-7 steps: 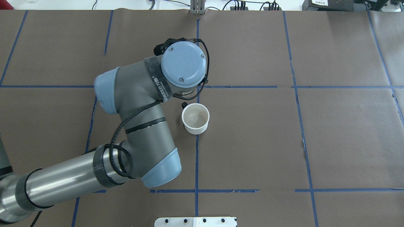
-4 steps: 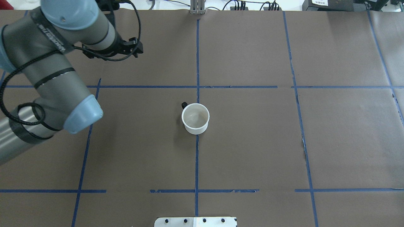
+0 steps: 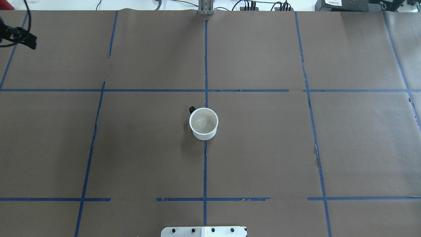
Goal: Flip mug
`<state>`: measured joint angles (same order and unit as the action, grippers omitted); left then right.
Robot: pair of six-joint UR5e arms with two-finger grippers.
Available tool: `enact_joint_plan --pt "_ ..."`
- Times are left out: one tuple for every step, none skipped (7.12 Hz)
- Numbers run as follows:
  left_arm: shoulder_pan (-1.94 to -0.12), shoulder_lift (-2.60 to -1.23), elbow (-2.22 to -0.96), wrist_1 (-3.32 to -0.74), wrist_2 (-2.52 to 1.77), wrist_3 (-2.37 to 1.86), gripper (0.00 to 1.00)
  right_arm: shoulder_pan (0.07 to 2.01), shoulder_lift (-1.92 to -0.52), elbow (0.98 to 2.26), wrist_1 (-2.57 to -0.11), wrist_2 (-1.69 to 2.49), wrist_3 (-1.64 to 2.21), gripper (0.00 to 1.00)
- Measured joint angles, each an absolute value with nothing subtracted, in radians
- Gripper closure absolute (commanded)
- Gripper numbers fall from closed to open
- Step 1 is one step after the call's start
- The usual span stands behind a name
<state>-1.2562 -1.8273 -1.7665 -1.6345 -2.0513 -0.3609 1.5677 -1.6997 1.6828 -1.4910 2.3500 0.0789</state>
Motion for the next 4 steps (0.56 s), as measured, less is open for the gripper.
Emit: enact_joint_plan --pt "-1.363 -1.772 -1.728 -1.645 -2.097 -0.180 0.00 1.568 -1.700 1.683 -1.491 2.350 0.079 0.00" --pt "-1.472 -1.721 -1.684 -1.658 -2.137 -0.022 0.00 1.568 -1.700 1.683 -1.491 2.350 0.079 0.00" --pt "-1.570 -1.666 -1.639 -1.669 -2.192 0.116 0.00 1.568 -1.700 1.683 -1.491 2.350 0.078 0.00" --pt "-1.625 -1.593 -1.612 -1.677 -2.250 0.207 0.00 1.568 -1.700 1.683 -1.491 2.350 0.078 0.00"
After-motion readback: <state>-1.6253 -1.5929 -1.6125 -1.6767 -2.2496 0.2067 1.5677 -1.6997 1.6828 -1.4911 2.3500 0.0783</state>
